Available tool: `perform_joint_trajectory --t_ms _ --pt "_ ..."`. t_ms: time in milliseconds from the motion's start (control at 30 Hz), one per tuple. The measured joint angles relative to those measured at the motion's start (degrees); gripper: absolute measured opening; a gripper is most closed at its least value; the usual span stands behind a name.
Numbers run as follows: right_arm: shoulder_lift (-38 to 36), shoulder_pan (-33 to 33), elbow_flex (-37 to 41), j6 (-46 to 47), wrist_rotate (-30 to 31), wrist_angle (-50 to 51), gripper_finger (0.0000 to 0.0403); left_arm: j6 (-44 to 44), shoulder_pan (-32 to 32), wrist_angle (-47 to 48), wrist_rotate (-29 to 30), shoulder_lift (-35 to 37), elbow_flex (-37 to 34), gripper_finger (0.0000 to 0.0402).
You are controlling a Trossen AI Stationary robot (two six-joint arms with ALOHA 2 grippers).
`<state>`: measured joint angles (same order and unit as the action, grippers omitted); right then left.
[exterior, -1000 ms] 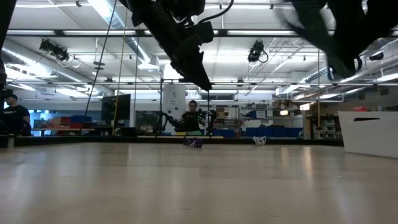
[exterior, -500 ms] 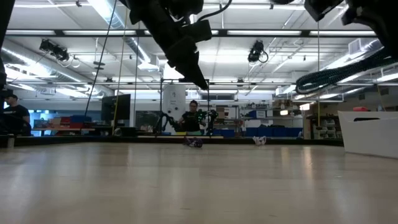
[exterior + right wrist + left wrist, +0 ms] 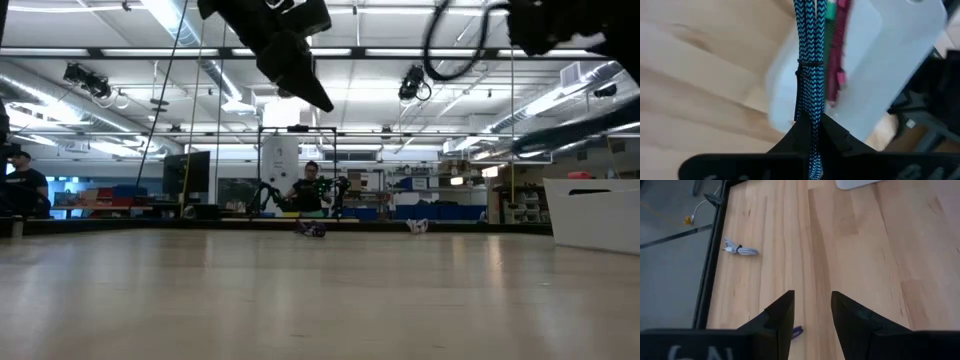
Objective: Pick and place USB-C Cables
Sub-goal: Put the blue charger cable into the white bin
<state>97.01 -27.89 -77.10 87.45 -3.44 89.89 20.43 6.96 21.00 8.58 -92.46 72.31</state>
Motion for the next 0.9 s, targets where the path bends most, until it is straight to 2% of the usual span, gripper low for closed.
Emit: perform_joint_trajectory --t_ms 200,500,633,900 --pt "-7.84 -0.99 8.52 7.02 -2.38 0.14 0.0023 0.87 0.0 0.94 -0.02 0.71 0.0 0.0137" --pt "-18.8 -6.07 14.82 22.98 -2.38 -3.43 0.0027 -0.05 0.0 1.11 -0.02 0.71 0.0 0.0137" --pt "-19.87 -7.28 17.64 23.83 -0.25 -6.85 0.004 -1.71 -0.02 1.47 -0.05 0.71 0.0 0.0137" --pt "-19.32 -8.81 21.53 23.48 -1.65 -10.25 0.007 -3.32 -0.48 3.08 -0.09 0.67 0.0 0.0137"
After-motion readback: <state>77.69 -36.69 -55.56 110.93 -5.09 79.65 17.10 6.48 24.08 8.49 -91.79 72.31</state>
